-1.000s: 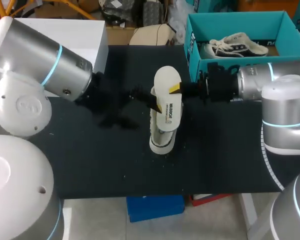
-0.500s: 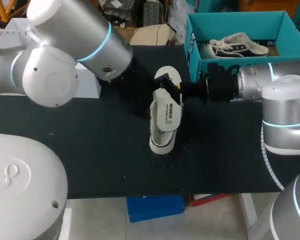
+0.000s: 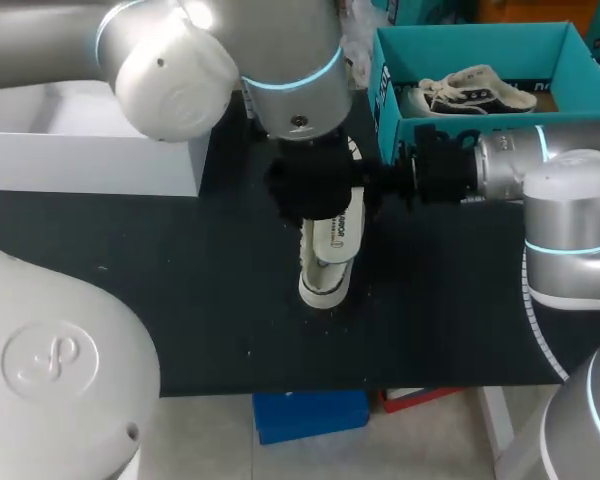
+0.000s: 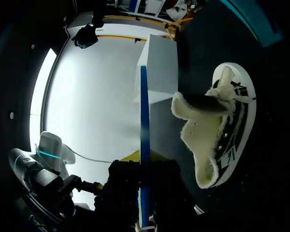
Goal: Take the shoe out of the shoebox, open the shoe tongue, remove and reinsert the insole, then place the shoe into the shoebox
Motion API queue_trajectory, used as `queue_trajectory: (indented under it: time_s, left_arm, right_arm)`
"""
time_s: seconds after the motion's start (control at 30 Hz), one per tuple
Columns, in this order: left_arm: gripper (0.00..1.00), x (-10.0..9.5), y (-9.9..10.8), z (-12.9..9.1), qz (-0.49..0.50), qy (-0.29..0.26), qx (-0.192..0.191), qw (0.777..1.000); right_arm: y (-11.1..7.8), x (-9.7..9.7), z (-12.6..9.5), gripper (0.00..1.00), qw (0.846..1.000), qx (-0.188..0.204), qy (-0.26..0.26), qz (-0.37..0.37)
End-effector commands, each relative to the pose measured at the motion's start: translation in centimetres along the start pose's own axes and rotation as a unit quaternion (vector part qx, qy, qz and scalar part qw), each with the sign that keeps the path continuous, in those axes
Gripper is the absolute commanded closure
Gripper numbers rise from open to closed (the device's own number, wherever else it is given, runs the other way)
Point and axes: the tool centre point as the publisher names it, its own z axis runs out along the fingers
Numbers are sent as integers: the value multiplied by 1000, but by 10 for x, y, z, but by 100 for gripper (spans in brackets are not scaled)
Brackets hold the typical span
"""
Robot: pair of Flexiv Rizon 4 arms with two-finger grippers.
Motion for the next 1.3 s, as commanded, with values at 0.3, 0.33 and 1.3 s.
queue_trajectory:
  time_s: [0.3,0.33,1.3]
  left_arm:
    - [0,-2,1,0,2,110,-8,994]
    - [0,-2,2,0,2,109,-9,994]
    - [0,2,51,-2,10,61,-23,998]
  right_arm:
    - [0,0,1,100,1000,0,-1,0]
    - [0,0,1,100,1000,0,-1,0]
    - [0,0,1,100,1000,0,-1,0]
